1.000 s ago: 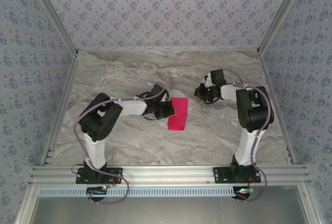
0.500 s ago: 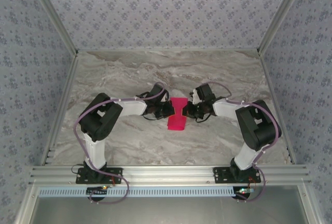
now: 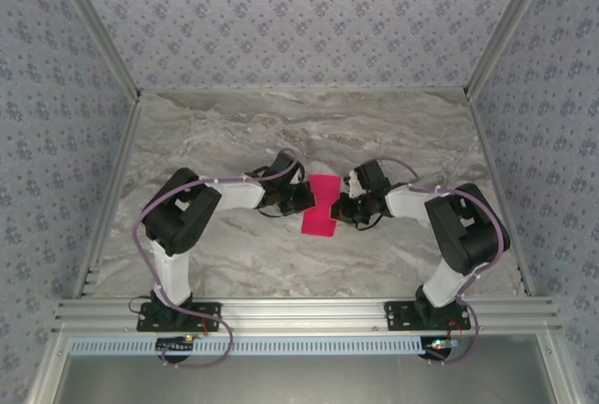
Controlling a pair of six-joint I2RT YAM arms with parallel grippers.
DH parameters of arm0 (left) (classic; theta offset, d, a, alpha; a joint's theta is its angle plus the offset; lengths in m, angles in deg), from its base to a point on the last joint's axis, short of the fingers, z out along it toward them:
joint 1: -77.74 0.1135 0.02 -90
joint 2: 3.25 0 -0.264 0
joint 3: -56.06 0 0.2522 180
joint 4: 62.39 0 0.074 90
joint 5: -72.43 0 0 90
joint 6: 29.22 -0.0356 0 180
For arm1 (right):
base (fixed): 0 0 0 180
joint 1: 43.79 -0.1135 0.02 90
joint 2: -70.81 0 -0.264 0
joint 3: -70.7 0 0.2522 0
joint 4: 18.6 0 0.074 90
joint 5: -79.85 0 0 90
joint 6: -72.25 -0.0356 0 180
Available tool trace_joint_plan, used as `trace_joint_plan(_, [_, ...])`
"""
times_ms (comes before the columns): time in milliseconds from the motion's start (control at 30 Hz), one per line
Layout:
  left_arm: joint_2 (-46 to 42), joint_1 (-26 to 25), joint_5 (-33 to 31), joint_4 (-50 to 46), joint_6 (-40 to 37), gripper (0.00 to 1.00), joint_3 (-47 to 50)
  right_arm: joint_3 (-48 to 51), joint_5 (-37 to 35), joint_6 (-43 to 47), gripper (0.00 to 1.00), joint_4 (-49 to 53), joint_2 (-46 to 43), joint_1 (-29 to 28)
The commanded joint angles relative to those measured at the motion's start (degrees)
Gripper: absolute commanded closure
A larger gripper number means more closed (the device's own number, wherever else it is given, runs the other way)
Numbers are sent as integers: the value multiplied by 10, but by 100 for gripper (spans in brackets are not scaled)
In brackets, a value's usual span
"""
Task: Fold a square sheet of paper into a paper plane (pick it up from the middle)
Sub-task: Fold the square sheet of paper in half at the center of the table.
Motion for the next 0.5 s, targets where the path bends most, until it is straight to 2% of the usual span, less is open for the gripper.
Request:
trace_joint_plan(0, [62,-5,-90,-149,-2,100,54,47,-3,18,100,75,-27,-2])
trace_joint_plan(133, [61,-5,-94,-144,-11,100,55,69,-2,19,100,76,-82,2])
trace_joint_plan(267, [61,-5,-97,-139,-23,100,54,26,1,15,100,67,-110,-2])
trace_joint_plan(467, [69,-5,-102,-131,-32,100,52,-17,5,0,100,3,-71,-21])
